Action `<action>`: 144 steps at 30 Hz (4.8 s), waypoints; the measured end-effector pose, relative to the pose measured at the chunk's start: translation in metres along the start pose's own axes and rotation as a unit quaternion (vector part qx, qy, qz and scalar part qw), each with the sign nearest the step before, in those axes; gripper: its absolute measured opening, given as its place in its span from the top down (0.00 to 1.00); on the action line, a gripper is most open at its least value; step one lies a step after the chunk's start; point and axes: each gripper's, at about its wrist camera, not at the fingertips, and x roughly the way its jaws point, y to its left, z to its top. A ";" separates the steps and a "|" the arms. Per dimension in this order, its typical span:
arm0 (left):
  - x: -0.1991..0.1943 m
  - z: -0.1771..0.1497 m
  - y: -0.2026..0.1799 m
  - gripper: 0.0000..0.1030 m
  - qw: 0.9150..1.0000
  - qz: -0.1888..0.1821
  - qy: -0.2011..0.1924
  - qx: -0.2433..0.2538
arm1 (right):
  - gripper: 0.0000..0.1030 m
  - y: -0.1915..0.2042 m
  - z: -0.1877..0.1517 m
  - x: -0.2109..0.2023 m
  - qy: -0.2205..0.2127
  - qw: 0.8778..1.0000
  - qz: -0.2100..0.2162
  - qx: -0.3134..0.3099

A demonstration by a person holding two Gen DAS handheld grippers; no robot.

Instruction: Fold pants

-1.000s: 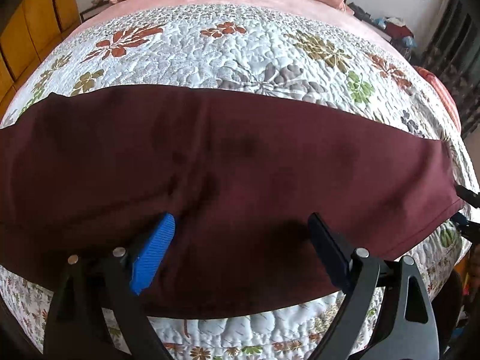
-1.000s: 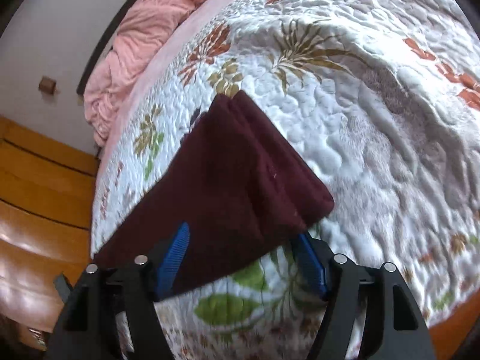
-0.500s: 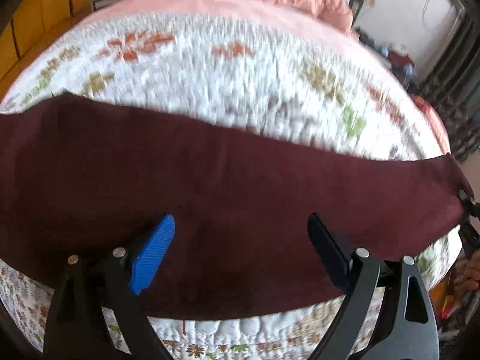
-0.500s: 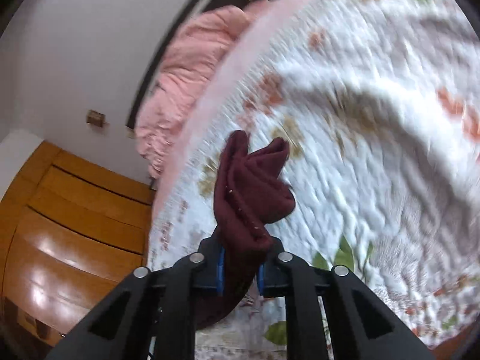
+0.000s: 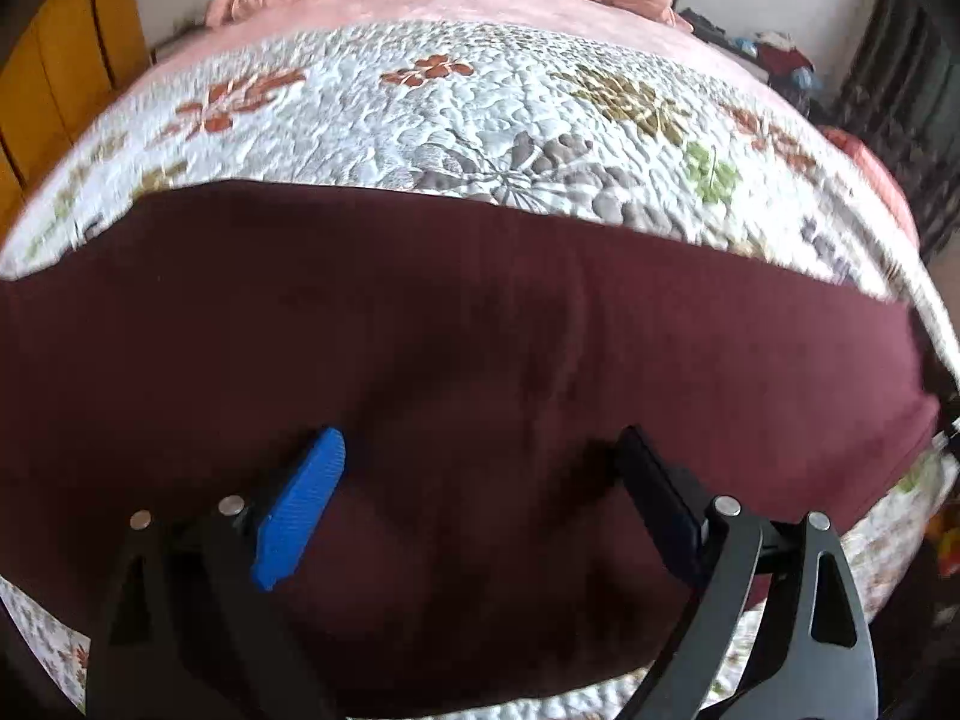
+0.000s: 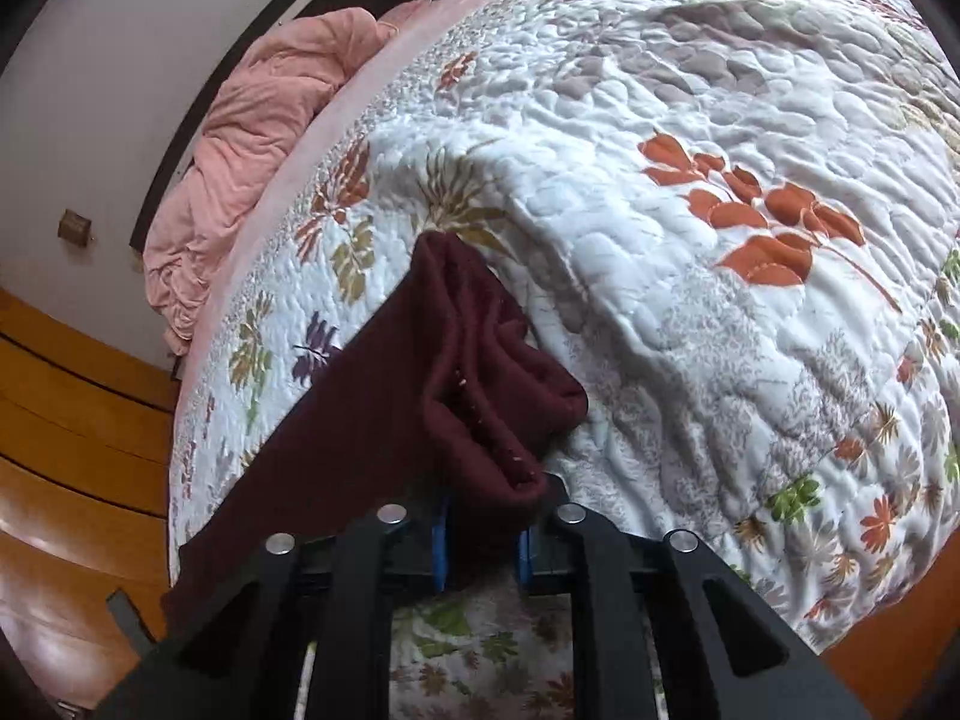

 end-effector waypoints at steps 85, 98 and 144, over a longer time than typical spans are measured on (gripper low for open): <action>-0.092 -0.033 0.209 0.11 0.973 -0.034 -0.049 -0.221 | 0.79 0.356 -0.256 0.108 0.167 0.862 0.085 -0.471; -0.111 -0.030 0.232 0.11 0.964 -0.025 -0.071 -0.254 | 0.77 0.395 -0.304 0.139 0.222 0.820 0.104 -0.517; -0.163 -0.071 0.314 0.15 0.931 -0.038 -0.071 -0.357 | 0.39 0.351 -0.214 0.092 0.184 0.891 0.171 -0.378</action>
